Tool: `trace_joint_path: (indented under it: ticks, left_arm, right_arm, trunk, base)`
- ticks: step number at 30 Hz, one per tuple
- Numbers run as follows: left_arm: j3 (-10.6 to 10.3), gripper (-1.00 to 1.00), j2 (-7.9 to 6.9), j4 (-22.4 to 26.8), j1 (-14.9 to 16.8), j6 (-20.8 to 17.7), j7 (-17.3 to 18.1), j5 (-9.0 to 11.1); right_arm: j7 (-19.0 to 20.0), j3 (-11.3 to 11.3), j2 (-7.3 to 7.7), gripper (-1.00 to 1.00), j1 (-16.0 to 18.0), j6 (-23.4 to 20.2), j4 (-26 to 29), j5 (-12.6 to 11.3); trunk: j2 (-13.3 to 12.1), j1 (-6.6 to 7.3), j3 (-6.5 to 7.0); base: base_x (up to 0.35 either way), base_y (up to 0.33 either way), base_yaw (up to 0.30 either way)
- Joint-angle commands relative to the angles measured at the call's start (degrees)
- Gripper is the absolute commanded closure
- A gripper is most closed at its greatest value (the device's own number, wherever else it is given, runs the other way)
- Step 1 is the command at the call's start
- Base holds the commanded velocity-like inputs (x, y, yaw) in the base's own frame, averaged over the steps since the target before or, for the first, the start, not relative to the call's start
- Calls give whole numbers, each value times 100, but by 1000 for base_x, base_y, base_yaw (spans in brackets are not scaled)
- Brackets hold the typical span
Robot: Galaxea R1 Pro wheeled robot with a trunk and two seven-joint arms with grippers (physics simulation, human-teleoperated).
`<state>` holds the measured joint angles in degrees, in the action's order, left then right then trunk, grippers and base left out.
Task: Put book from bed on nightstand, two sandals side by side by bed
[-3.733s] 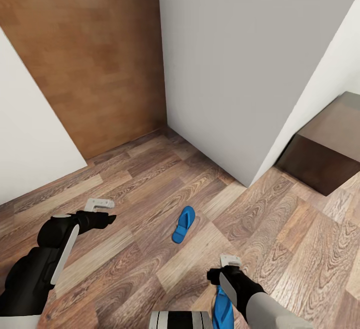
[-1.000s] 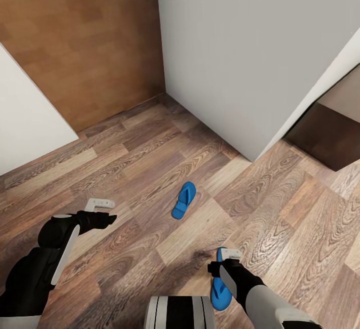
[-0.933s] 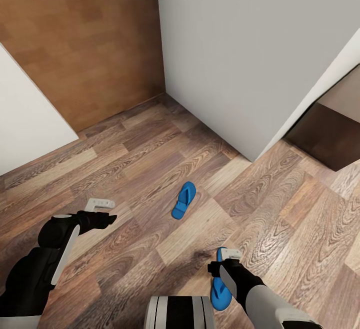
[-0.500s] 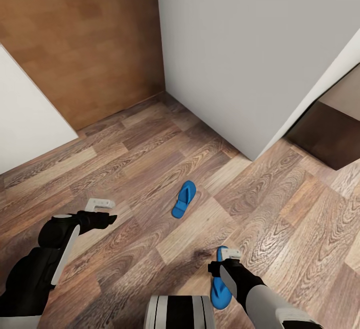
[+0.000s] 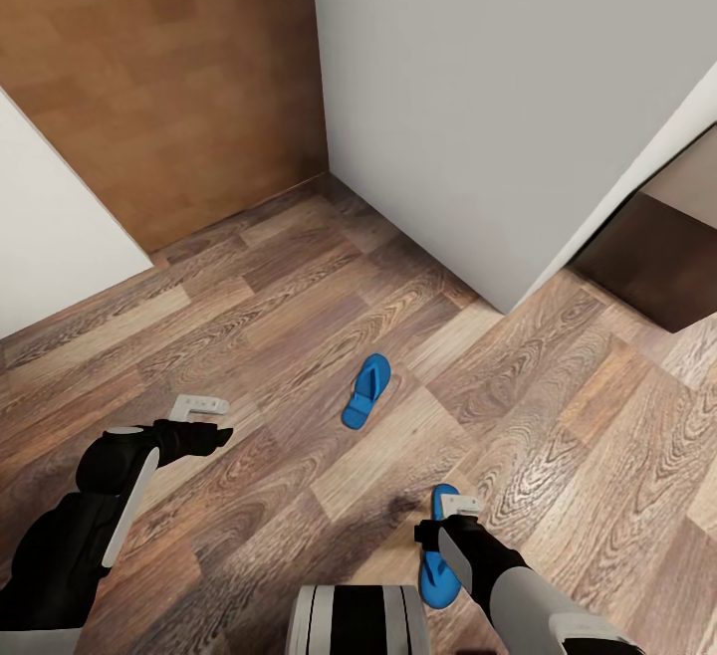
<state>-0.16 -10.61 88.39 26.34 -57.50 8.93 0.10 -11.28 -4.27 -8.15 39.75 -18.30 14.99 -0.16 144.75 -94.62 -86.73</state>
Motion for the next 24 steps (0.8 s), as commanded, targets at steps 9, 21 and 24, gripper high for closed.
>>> trace_joint_path:
  ticks: [9,21,24]
  left_arm:
    - [-2,-100,-3,8,3,-25,12,-2]
    - [-2,-100,-3,12,3,-23,12,-2]
    - [-2,-100,-3,12,3,-20,12,-2]
  right_arm:
    - [-14,-48,0,-100,1,-24,10,-2]
    - [-14,-55,5,-100,1,-24,11,-2]
    - [-14,-56,6,-100,1,-24,10,-2]
  trunk:
    - [1,1,-3]
    - [9,-15,-136]
    - [13,-22,-203]
  base:
    - [0,0,0]
    - [0,0,0]
    - [0,0,0]
